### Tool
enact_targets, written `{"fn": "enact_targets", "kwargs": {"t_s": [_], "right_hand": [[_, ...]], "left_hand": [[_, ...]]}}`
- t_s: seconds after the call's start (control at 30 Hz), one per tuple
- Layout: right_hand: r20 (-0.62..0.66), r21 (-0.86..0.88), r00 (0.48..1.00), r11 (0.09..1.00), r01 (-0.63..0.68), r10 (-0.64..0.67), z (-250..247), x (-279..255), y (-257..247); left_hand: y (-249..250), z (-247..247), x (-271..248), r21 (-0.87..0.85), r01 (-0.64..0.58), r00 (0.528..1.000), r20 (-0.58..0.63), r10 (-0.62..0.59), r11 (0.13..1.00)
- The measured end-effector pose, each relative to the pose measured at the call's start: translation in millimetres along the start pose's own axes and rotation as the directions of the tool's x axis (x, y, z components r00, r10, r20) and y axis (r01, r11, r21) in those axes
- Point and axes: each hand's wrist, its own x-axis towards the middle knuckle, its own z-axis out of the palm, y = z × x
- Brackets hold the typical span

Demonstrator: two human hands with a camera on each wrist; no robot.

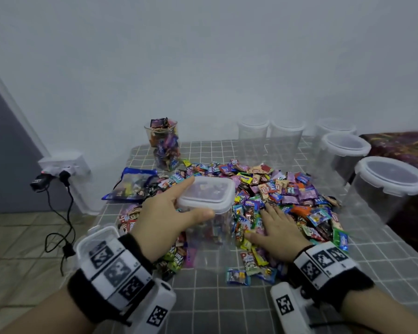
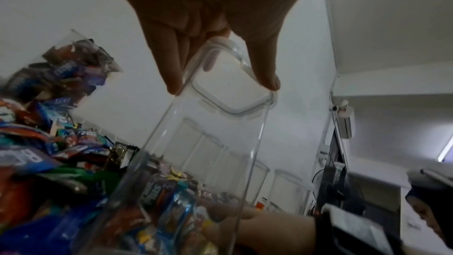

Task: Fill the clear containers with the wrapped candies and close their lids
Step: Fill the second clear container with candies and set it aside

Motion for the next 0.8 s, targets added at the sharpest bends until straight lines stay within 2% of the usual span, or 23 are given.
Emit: {"fn": "enact_targets", "kwargs": {"t_s": [0.13,0.23,0.33,0.4,0.5,0.57,0.63,0.73,0.8], "right_hand": [[0.001,0.020,1.000,1.000,0.000,0.000,-1,1,1],[0.008,0.065,1.000,0.998,-0.002,0.002,-4,1,2],[-0.016,0.058,1.000,0.998,-0.003,0.004,-12,-2,1],[-0.089,0.069,0.996,0.998,0.016,-0.010,-19,-6,0],[-0.280,0.212,0.959,0.972,0.101,-0.038,-35,-17,-6],[-0.395,0.336,0.918,0.925,0.177,-0.033,-47,-27,-14],[-0.442,0.466,0.896,0.844,0.265,-0.037,-58,-35,-26],[-0.399,0.618,0.911,0.705,0.349,-0.102,-68,-42,-45],[-0.344,0.628,0.930,0.704,0.332,-0.132,-70,-41,-52]], "left_hand": [[4,14,-12,0.068,-0.059,0.995,-0.079,0.065,0.996],[4,21,-29,0.093,-0.089,0.992,-0.083,0.096,0.992],[-1,21,-40,0.101,-0.067,0.995,-0.061,0.073,0.993],[-5,17,-41,0.063,-0.057,0.997,-0.051,0.060,0.996],[-4,10,-36,-0.082,-0.073,0.996,-0.051,0.069,0.994],[1,5,-25,-0.173,0.002,0.995,-0.096,-0.019,0.985],[6,0,-12,-0.212,0.116,0.987,-0.087,-0.137,0.970],[10,-1,1,-0.236,0.235,0.970,0.000,-0.242,0.943],[9,1,6,-0.246,0.253,0.967,0.023,-0.255,0.936]]}}
